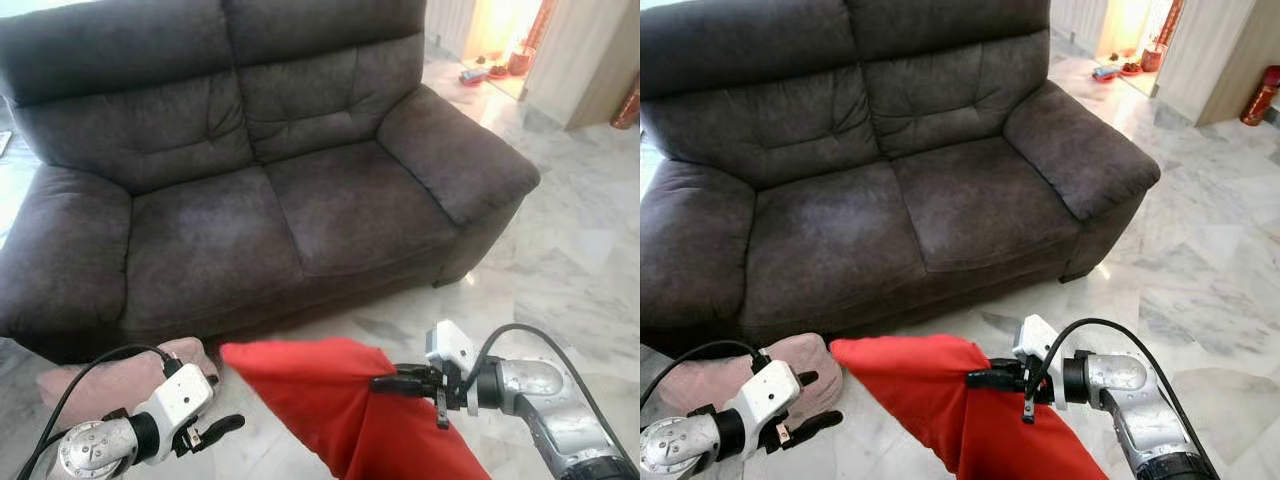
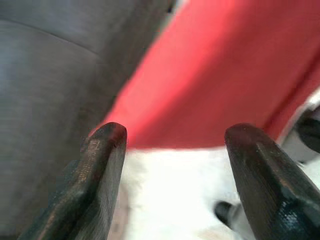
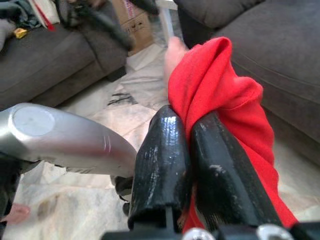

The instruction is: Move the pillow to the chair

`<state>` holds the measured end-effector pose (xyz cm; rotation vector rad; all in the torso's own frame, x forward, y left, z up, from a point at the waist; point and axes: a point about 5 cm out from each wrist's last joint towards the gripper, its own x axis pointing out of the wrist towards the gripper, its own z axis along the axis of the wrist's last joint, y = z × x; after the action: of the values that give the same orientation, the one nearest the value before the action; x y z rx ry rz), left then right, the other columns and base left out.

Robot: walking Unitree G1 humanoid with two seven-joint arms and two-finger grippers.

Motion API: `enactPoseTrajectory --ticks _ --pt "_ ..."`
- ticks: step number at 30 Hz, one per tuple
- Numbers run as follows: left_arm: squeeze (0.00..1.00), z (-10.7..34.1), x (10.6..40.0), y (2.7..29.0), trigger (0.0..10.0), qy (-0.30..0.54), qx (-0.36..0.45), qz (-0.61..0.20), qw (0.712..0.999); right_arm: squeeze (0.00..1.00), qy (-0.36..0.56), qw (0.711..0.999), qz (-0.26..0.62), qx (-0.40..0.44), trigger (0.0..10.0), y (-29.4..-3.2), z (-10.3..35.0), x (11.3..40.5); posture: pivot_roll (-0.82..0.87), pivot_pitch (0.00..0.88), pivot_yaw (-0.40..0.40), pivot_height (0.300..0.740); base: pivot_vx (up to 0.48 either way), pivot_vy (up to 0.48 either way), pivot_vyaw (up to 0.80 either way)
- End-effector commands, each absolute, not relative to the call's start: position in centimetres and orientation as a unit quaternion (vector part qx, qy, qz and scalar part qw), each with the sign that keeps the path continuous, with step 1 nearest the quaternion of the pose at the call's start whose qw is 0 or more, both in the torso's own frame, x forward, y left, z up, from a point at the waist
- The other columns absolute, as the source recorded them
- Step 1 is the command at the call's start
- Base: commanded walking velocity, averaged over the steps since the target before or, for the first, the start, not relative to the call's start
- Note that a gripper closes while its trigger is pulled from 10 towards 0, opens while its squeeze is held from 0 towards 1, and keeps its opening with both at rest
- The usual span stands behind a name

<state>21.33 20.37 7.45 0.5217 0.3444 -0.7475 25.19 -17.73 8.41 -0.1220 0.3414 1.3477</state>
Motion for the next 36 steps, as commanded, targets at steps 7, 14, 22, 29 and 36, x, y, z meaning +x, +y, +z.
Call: enactPoseTrajectory --ticks 7,14,22,29,36 --pt "0.0 7.2 21.4 20.9 10.0 0.156 0.29 -0.359 0.874 0.0 0.104 0.714 0.689 -0.069 10.0 -16.9 10.8 24.2 0.03 0.053 0.037 0.74 0.0 0.0 0.0" --pt "0.0 7.0 21.0 21.0 10.0 0.154 0.302 -0.401 0.851 0.0 0.109 0.688 0.714 -0.076 10.0 -17.0 10.9 23.4 0.03 0.045 0.038 0.74 0.0 0.0 0.0" --pt "0.0 6.5 19.5 21.6 10.0 0.146 0.343 -0.453 0.81 0.0 0.11 0.66 0.739 -0.08 10.0 -17.0 11.0 22.8 0.04 0.051 0.037 0.74 0.0 0.0 0.0" --pt "0.0 6.5 18.8 21.8 10.0 0.137 0.333 -0.479 0.8 0.0 0.114 0.647 0.75 -0.081 10.0 -17.3 11.1 22.5 0.04 0.064 0.031 0.74 0.0 0.0 0.0" --pt "0.0 5.8 18.0 22.4 10.0 0.138 0.362 -0.514 0.766 0.0 0.12 0.631 0.762 -0.082 10.0 -17.4 11.1 22.1 0.04 0.069 0.028 0.74 0.0 0.0 0.0"
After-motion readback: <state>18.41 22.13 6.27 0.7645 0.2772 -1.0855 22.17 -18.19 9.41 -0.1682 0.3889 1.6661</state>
